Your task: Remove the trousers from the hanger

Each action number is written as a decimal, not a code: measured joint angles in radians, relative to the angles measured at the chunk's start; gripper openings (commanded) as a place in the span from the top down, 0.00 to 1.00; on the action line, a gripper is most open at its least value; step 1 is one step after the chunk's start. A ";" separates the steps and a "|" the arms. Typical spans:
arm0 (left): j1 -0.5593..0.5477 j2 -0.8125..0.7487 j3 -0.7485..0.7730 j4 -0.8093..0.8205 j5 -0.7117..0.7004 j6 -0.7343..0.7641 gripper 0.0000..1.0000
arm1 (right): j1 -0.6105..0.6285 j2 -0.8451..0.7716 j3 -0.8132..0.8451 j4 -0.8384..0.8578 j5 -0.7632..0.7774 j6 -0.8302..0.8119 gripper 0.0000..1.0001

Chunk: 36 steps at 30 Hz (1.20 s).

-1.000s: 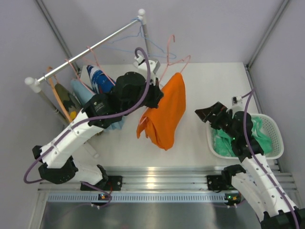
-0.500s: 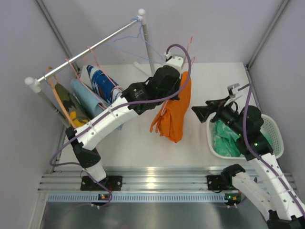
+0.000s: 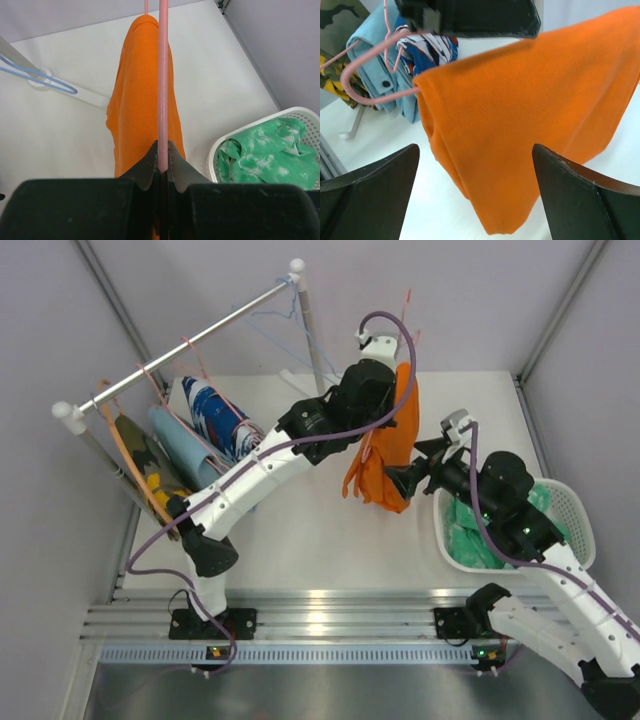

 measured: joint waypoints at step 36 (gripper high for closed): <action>0.027 0.091 0.084 0.020 -0.074 -0.107 1.00 | 0.155 0.255 0.185 -0.053 0.414 -0.084 0.11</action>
